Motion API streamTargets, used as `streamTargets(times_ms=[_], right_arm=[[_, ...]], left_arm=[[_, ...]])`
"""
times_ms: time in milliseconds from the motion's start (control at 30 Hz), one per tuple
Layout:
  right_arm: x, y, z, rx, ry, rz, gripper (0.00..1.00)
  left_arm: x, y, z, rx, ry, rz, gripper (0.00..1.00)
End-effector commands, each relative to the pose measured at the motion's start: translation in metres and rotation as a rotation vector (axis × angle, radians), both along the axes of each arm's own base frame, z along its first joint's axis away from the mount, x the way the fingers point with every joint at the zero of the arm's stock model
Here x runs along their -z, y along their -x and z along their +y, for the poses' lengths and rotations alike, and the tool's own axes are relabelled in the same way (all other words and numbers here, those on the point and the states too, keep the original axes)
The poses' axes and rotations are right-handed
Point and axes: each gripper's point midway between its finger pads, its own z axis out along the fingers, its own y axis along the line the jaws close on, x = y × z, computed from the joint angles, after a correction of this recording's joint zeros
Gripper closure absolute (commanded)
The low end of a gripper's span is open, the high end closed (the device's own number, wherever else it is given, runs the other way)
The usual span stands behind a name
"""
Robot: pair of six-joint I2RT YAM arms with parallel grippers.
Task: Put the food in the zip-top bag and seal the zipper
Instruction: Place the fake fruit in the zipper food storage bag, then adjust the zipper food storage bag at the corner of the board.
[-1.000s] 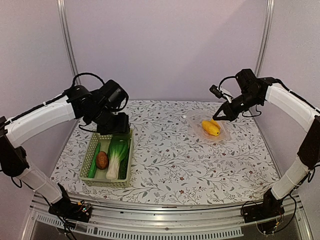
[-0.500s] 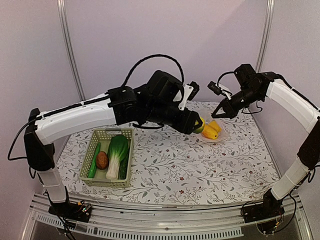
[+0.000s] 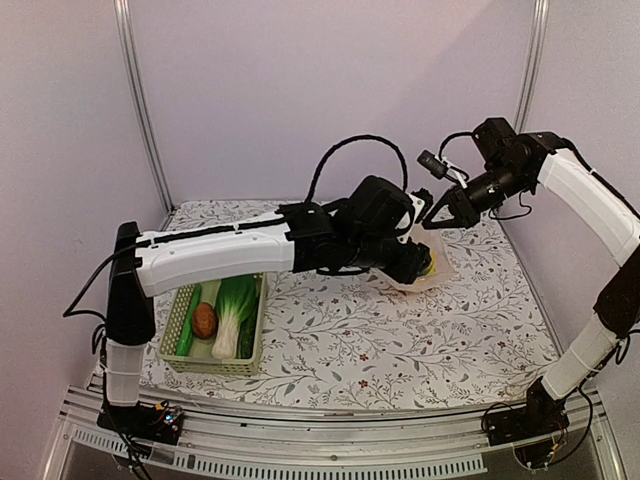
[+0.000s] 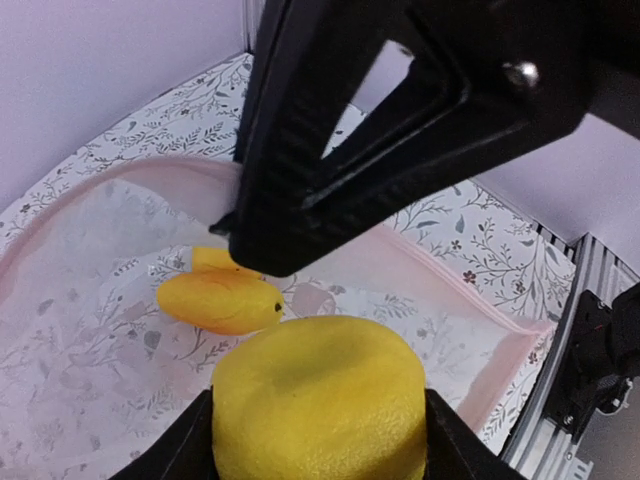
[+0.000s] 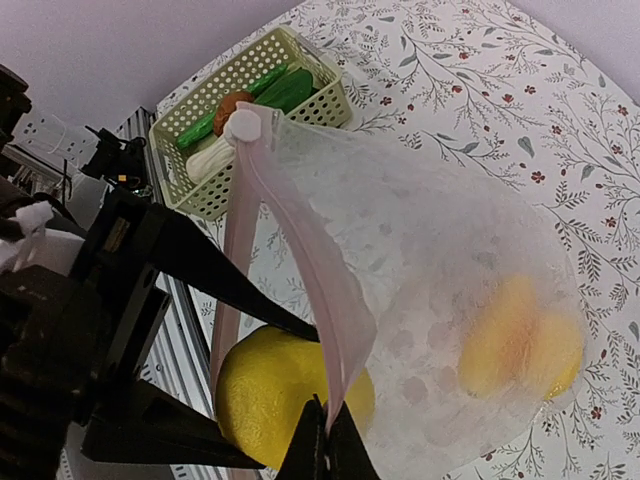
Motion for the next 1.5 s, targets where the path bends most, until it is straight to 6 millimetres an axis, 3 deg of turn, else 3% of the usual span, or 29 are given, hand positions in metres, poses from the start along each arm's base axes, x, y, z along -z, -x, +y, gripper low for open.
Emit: streamTargets(times_ms=[0, 167, 367, 500, 667, 733, 800, 900, 933, 1100, 1167, 1333, 1467], right_arm=[[-0.002, 0.003, 0.003, -0.012, -0.006, 0.029, 1.00], [0.001, 0.000, 0.004, -0.006, -0.006, 0.036, 1.00], [0.003, -0.006, 0.003, 0.015, 0.012, 0.027, 1.00], [0.007, -0.010, 0.004, 0.019, 0.016, 0.032, 1.00], [0.016, -0.026, -0.003, 0.071, 0.066, 0.011, 1.00], [0.012, -0.037, -0.012, 0.112, 0.085, -0.008, 1.00], [-0.005, -0.048, -0.022, 0.144, 0.079, -0.050, 1.00], [-0.027, -0.065, -0.034, 0.195, 0.091, -0.167, 1.00], [-0.025, -0.071, -0.037, 0.217, 0.110, -0.190, 1.00], [0.026, -0.091, -0.056, 0.289, 0.249, -0.123, 1.00], [0.026, -0.107, -0.071, 0.343, 0.268, -0.146, 1.00], [-0.017, -0.156, -0.143, 0.610, 0.284, -0.257, 1.00], [-0.024, -0.187, -0.203, 0.777, 0.357, -0.297, 1.00]], left_arm=[[-0.008, -0.041, 0.018, -0.176, -0.045, -0.081, 0.55], [-0.016, -0.070, 0.039, -0.379, -0.075, -0.186, 0.25], [-0.032, -0.062, 0.030, -0.341, -0.048, -0.215, 0.18], [-0.052, -0.045, 0.021, -0.279, -0.005, -0.247, 0.18], [-0.088, 0.001, 0.009, -0.119, 0.081, -0.301, 0.18], [-0.100, 0.021, 0.011, -0.064, 0.129, -0.306, 0.18], [-0.110, 0.033, 0.022, -0.045, 0.177, -0.303, 0.19], [-0.119, 0.034, 0.053, -0.114, 0.229, -0.284, 0.21], [-0.111, 0.031, 0.066, -0.150, 0.216, -0.271, 0.21], [-0.077, 0.003, 0.141, -0.402, 0.132, -0.169, 0.23], [-0.054, -0.008, 0.180, -0.529, 0.088, -0.093, 0.24], [-0.004, -0.012, 0.272, -0.738, 0.018, 0.065, 0.25], [0.029, -0.003, 0.327, -0.849, 0.003, 0.178, 0.26]])
